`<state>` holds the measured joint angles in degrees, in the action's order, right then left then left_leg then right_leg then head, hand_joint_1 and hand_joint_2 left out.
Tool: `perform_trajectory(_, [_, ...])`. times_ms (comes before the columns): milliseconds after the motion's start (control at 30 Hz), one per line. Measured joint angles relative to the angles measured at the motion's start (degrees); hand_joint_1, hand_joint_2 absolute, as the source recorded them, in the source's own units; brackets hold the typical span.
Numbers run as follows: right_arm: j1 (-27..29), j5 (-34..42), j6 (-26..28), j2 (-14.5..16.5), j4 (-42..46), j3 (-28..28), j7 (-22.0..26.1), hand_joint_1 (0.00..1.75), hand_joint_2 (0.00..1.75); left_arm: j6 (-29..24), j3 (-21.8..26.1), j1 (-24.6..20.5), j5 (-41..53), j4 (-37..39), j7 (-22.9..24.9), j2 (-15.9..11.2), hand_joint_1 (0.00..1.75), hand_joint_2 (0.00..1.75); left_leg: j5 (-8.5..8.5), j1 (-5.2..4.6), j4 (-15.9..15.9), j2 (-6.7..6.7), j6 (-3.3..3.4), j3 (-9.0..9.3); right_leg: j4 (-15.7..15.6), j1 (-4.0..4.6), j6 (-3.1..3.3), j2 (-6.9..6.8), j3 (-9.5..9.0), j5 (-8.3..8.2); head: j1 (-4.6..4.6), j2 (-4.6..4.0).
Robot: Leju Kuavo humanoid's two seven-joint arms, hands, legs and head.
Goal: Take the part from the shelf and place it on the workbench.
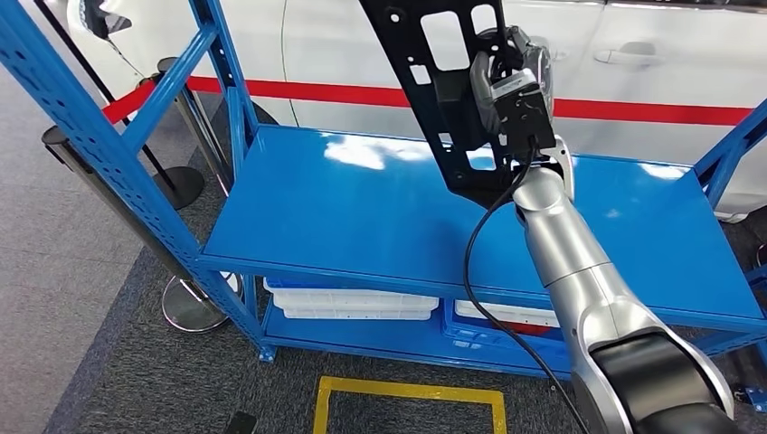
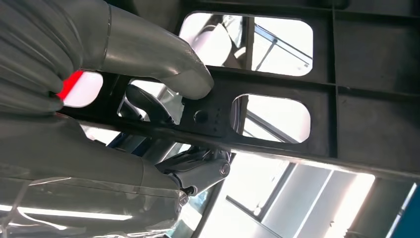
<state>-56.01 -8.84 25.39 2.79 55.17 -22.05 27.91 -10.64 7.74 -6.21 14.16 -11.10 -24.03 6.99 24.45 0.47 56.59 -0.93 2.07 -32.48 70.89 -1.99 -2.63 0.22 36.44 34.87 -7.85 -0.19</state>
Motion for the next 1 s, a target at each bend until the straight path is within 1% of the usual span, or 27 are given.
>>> perform_trajectory(33, [0.1, 0.1, -0.1, 0.0, -0.1, 0.0, -0.1, 1.75, 1.75, -0.2, -0.1, 0.0, 0.1, 0.0, 0.1, 0.0, 0.00, 1.75, 0.07, -0.06, 0.1, -0.03, 0.01, -0.01, 2.3, 0.03, 0.02, -0.01, 1.59, -0.11, 0.00, 0.00])
perform_trajectory(67, [0.2, 0.2, -0.2, 0.0, -0.2, 0.0, -0.2, 1.75, 1.75, -0.3, -0.2, 0.1, 0.2, 0.0, 0.1, 0.0, 0.00, 1.75, 0.19, -0.09, 0.3, -0.10, -0.04, -0.02, 2.4, 0.03, 0.09, -0.01, 2.20, -1.46, 0.00, 0.00])
perform_trajectory(100, [0.1, 0.3, -0.3, 0.0, -0.3, 0.0, -0.2, 1.75, 1.75, -0.4, -0.3, 0.1, 0.2, 0.0, 0.1, 0.0, 0.00, 1.75, 0.38, -0.09, 0.6, -0.20, -0.15, -0.02, 0.3, 0.03, 0.22, -0.03, 1.79, -3.78, 0.00, 0.00])
perform_trajectory(133, [0.1, 0.4, -0.4, 0.0, -0.3, 0.0, -0.3, 1.75, 1.75, -0.5, -0.4, 0.2, 0.2, 0.0, 0.2, 0.0, 0.00, 1.75, 0.63, -0.07, 0.9, -0.30, -0.35, -0.08, -3.3, 0.02, 0.40, -0.03, 0.66, -6.37, 0.00, 0.00])
perform_trajectory(167, [-0.1, 0.4, -0.4, 0.0, -0.4, 0.0, -0.4, 1.75, 1.75, -0.6, -0.5, 0.2, 0.2, 0.0, 0.2, 0.0, 0.00, 1.75, 0.89, -0.13, 1.4, -0.38, -0.62, -0.30, -6.7, 0.13, 0.56, -0.01, -0.61, -8.18, 0.00, 0.00])
perform_trajectory(200, [-0.2, 0.5, -0.5, 0.1, -0.4, 0.0, -0.5, 1.75, 1.75, -0.7, -0.6, 0.2, 0.3, 0.0, 0.3, 0.0, 0.00, 1.75, 1.05, -0.19, 1.7, -0.42, -0.93, -0.57, -9.2, 0.29, 0.73, 0.03, -1.49, -9.26, 0.00, 0.00])
perform_trajectory(233, [-0.3, 0.6, -0.5, 0.3, -0.5, 0.0, -0.6, 1.75, 1.75, -0.9, -0.7, 0.2, 0.3, 0.0, 0.3, 0.0, 0.00, 1.75, 1.10, -0.26, 2.0, -0.44, -1.23, -0.86, -10.5, 0.45, 0.88, 0.07, -1.89, -9.53, 0.00, 0.01])
perform_trajectory(267, [-0.4, 0.6, -0.6, 0.4, -0.6, 0.0, -0.7, 1.75, 1.75, -1.1, -0.8, 0.2, 0.4, 0.0, 0.4, 0.0, 0.00, 1.75, 1.02, -0.33, 2.2, -0.45, -1.53, -1.18, -10.8, 0.63, 1.07, 0.11, -1.88, -9.25, 0.00, 0.01])
perform_trajectory(333, [-0.5, 0.7, -0.6, 0.6, -0.8, 0.0, -0.7, 1.75, 1.75, -1.5, -0.9, 0.2, 0.7, 0.0, 0.6, 0.0, 0.00, 1.75, 1.04, -0.29, 2.4, -0.42, -2.16, -1.65, -11.4, 0.48, 1.76, 0.01, -1.50, -9.36, 0.01, 0.01])
perform_trajectory(367, [-0.5, 0.7, -0.5, 0.7, -0.9, 0.0, -0.6, 1.75, 1.75, -1.7, -1.0, 0.3, 0.9, 0.0, 0.7, 0.0, 0.00, 1.75, 1.70, -0.25, 3.0, -0.27, -2.51, -2.08, -11.6, 0.37, 2.23, -0.08, -1.34, -9.52, 0.00, 0.00])
perform_trajectory(400, [-0.5, 0.7, -0.4, 0.7, -1.0, 0.0, -0.4, 1.75, 1.75, -1.7, -1.0, 0.3, 1.0, 0.0, 0.7, 0.0, 0.00, 1.75, 3.04, -0.17, 4.6, -0.08, -2.85, -2.77, -11.8, 0.23, 2.65, -0.18, -1.17, -9.80, 0.00, 0.01])
perform_trajectory(433, [-0.5, 0.8, -0.3, 0.8, -1.0, 0.0, -0.3, 1.75, 1.75, -1.8, -1.1, 0.3, 1.2, 0.0, 0.8, 0.0, 0.00, 1.75, 5.04, -0.04, 7.4, 0.14, -3.16, -3.84, -11.9, 0.23, 2.99, -0.28, -0.99, -10.04, 0.00, 0.01])
perform_trajectory(500, [-0.2, 0.8, -0.1, 0.8, -1.2, 0.0, 0.1, 1.75, 1.75, -1.9, -1.2, 0.3, 1.4, 0.0, 0.9, -0.1, 0.00, 1.75, 8.95, 0.15, 14.8, 0.38, -3.67, -6.45, -11.9, 0.37, 3.31, -0.39, -0.53, -10.41, 0.00, 0.01])
perform_trajectory(533, [0.0, 0.9, 0.0, 0.8, -1.4, 0.0, 0.3, 1.75, 1.75, -1.9, -1.3, 0.3, 1.4, 0.0, 0.9, -0.1, 0.00, 1.75, 9.84, 0.23, 17.5, 0.43, -3.83, -7.21, -11.9, 0.45, 3.35, -0.44, -0.28, -10.60, 0.00, 0.01])
perform_trajectory(567, [0.2, 0.9, 0.0, 0.8, -1.5, 0.0, 0.4, 1.75, 1.75, -2.0, -1.3, 0.3, 1.5, 0.0, 1.0, -0.1, 0.00, 1.75, 9.63, 0.27, 18.1, 0.46, -3.91, -7.08, -11.8, 0.49, 3.32, -0.47, -0.03, -10.79, 0.00, 0.00])
perform_trajectory(600, [0.3, 1.0, 0.0, 0.8, -1.6, 0.0, 0.4, 1.75, 1.75, -2.0, -1.4, 0.3, 1.5, 0.0, 1.1, -0.1, 0.00, 1.75, 8.44, 0.29, 16.6, 0.48, -3.91, -5.90, -11.7, 0.51, 3.23, -0.47, 0.24, -10.96, 0.00, -0.01])
perform_trajectory(633, [0.4, 1.1, 0.0, 0.8, -1.6, 0.0, 0.4, 1.75, 1.75, -2.0, -1.5, 0.2, 1.6, 0.0, 1.2, -0.1, 0.00, 1.75, 6.65, 0.30, 13.2, 0.50, -3.83, -3.82, -11.5, 0.51, 3.11, -0.47, 0.48, -11.10, 0.00, 0.00])
perform_trajectory(667, [0.4, 1.2, 0.0, 0.8, -1.6, 0.0, 0.4, 1.75, 1.75, -2.1, -1.6, 0.2, 1.7, 0.0, 1.3, -0.2, 0.00, 1.75, 5.34, 0.29, 9.1, 0.51, -3.66, -1.50, -11.4, 0.53, 2.94, -0.46, 0.69, -11.24, 0.00, 0.00])
perform_trajectory(700, [0.3, 1.2, 0.0, 0.8, -1.6, 0.0, 0.4, 1.75, 1.75, -2.1, -1.7, 0.1, 1.7, 0.0, 1.4, -0.2, 0.00, 1.75, 4.44, 0.16, 5.5, 0.49, -3.42, 0.50, -11.3, 0.57, 2.67, -0.46, 0.91, -11.43, 0.00, 0.00])
perform_trajectory(733, [0.3, 1.2, 0.0, 0.8, -1.6, 0.0, 0.4, 1.75, 1.75, -2.2, -1.8, 0.0, 1.8, 0.0, 1.5, -0.3, 0.00, 1.75, 4.05, 0.01, 3.3, 0.44, -3.10, 1.69, -11.3, 0.60, 2.33, -0.46, 1.09, -11.70, 0.00, 0.01])
perform_trajectory(767, [0.2, 1.2, 0.0, 0.8, -1.6, 0.1, 0.3, 1.75, 1.75, -2.3, -1.9, -0.1, 1.9, 0.0, 1.6, -0.3, 0.00, 1.75, 4.14, -0.17, 2.3, 0.38, -2.77, 2.06, -11.3, 0.62, 1.93, -0.47, 1.22, -12.04, -0.01, 0.00])
perform_trajectory(800, [0.1, 1.2, 0.0, 0.8, -1.6, 0.1, 0.2, 1.75, 1.75, -2.4, -2.0, -0.1, 2.0, 0.0, 1.7, -0.3, 0.00, 1.75, 3.89, -0.34, 2.1, 0.33, -2.42, 1.98, -11.5, 0.63, 1.50, -0.46, 1.32, -12.44, -0.01, 0.01])
perform_trajectory(833, [0.2, 1.1, 0.0, 0.8, -1.6, 0.1, 0.1, 1.75, 1.75, -2.6, -2.1, -0.1, 2.1, 0.0, 1.7, -0.3, 0.00, 1.75, 3.47, -0.17, 1.9, 0.33, -1.96, 1.77, -11.6, 0.62, 1.10, -0.46, 1.46, -12.68, -0.01, 0.01])
perform_trajectory(867, [0.2, 1.0, 0.0, 0.8, -1.6, 0.2, 0.0, 1.75, 1.75, -2.7, -2.1, 0.0, 2.1, 0.0, 1.7, -0.3, 0.00, 1.75, 2.95, -0.07, 1.6, 0.42, -1.51, 1.54, -11.4, 0.65, 0.80, -0.43, 1.71, -12.29, 0.00, 0.01])
perform_trajectory(900, [0.2, 0.8, 0.0, 0.8, -1.6, 0.3, -0.1, 1.75, 1.75, -2.9, -2.2, -0.1, 2.1, 0.0, 1.7, -0.3, 0.00, 1.75, 2.39, 0.05, 1.3, 0.53, -1.05, 1.25, -10.7, 0.68, 0.61, -0.40, 2.12, -11.35, 0.01, 0.01])
perform_trajectory(933, [0.2, 0.7, 0.1, 0.8, -1.6, 0.4, -0.1, 1.75, 1.75, -3.1, -2.3, -0.1, 2.2, 0.0, 1.6, -0.3, 0.00, 1.75, 1.77, 0.13, 1.1, 0.64, -0.59, 0.78, -8.4, 0.72, 0.51, -0.36, 3.03, -9.21, 0.02, 0.01])
perform_trajectory(1000, [0.5, 0.5, 0.1, 0.8, -1.6, 0.6, 0.0, 1.75, 1.75, -3.4, -2.3, -0.1, 2.2, 0.0, 1.6, -0.3, 0.00, 1.75, 0.91, -0.17, 1.3, 0.74, -0.07, -0.44, -1.4, 0.72, 0.48, -0.29, 5.18, -4.41, 0.02, 0.00])
